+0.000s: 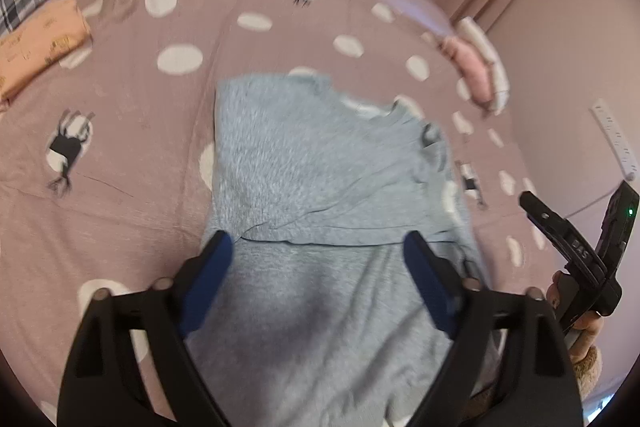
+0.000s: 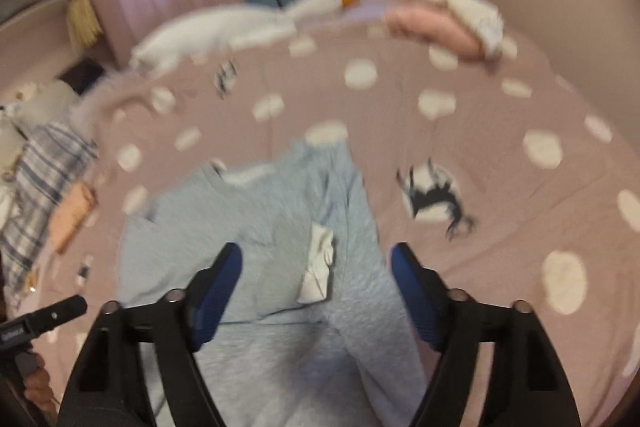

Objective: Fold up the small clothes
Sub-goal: 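Open the right tool to release the sleeve cuff, then grasp the sweatshirt hem with both tools and lift it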

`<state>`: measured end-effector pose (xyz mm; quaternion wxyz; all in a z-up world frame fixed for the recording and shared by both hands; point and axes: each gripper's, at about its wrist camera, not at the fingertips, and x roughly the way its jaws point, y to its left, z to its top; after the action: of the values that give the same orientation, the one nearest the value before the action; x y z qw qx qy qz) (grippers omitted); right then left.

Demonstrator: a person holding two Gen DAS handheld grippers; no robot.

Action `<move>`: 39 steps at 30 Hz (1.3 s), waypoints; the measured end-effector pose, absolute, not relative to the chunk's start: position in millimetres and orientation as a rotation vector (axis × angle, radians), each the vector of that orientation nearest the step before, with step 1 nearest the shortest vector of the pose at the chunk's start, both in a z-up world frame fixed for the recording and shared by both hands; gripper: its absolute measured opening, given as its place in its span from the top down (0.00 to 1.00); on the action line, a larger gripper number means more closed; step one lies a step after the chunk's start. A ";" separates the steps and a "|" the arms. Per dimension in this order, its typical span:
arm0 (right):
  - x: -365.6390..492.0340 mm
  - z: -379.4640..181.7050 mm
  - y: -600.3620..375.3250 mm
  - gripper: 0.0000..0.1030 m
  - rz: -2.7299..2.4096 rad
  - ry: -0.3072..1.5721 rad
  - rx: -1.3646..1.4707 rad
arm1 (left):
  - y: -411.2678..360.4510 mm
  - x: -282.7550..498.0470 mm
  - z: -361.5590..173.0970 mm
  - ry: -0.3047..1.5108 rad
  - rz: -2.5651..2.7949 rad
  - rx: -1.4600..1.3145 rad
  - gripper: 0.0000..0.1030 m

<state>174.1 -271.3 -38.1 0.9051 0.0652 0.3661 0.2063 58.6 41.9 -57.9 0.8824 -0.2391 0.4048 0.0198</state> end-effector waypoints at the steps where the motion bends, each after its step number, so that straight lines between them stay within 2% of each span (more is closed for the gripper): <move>1: 165.9 -30.6 -277.4 0.15 0.430 0.729 0.132 | 42.9 50.7 -53.5 0.822 0.032 -0.503 0.06; 3: 144.3 -13.6 -292.6 0.06 0.431 0.658 0.133 | 45.6 33.1 -49.0 0.799 0.007 -0.509 0.03; 7: 110.0 -7.1 -317.1 0.05 0.449 0.634 0.142 | 51.0 4.7 -62.6 0.834 -0.010 -0.539 0.03; 14: 79.1 -57.8 -346.1 0.05 0.369 0.816 0.155 | 57.3 -24.5 -109.1 0.968 0.023 -0.611 0.04; 23: 48.3 -119.4 -371.6 0.06 0.317 1.050 0.244 | 38.6 -42.1 -151.0 1.131 -0.069 -0.673 0.13; 26: 43.1 -130.2 -373.8 0.15 0.326 1.099 0.268 | 30.8 -48.8 -154.8 1.139 -0.097 -0.668 0.15; 28: 39.1 -135.9 -374.0 0.16 0.343 1.129 0.288 | 27.5 -54.5 -157.2 1.135 -0.123 -0.701 0.16; 29: 37.4 -138.7 -372.6 0.19 0.357 1.145 0.286 | 24.6 -56.9 -158.8 1.144 -0.118 -0.686 0.17; 30: 36.3 -141.2 -369.3 0.27 0.374 1.163 0.269 | 23.1 -59.8 -160.0 1.152 -0.116 -0.667 0.20; 34: 34.4 -147.8 -361.8 0.36 0.400 1.202 0.216 | 19.7 -64.6 -161.7 1.169 -0.136 -0.645 0.23; 36: 34.4 -151.7 -358.8 0.53 0.423 1.226 0.226 | 19.5 -65.7 -170.4 1.228 -0.189 -0.709 0.32; 37: 33.7 -152.2 -357.5 0.56 0.446 1.233 0.240 | 18.7 -66.9 -175.6 1.252 -0.219 -0.746 0.35; 39: 30.9 -150.6 -353.9 0.62 0.460 1.225 0.211 | 13.4 -68.9 -186.8 1.292 -0.232 -0.773 0.51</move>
<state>30.9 -353.9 -150.6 0.7883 0.0980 0.5687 0.2133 -68.9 13.4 -186.8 0.7238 -0.3503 0.5851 -0.1050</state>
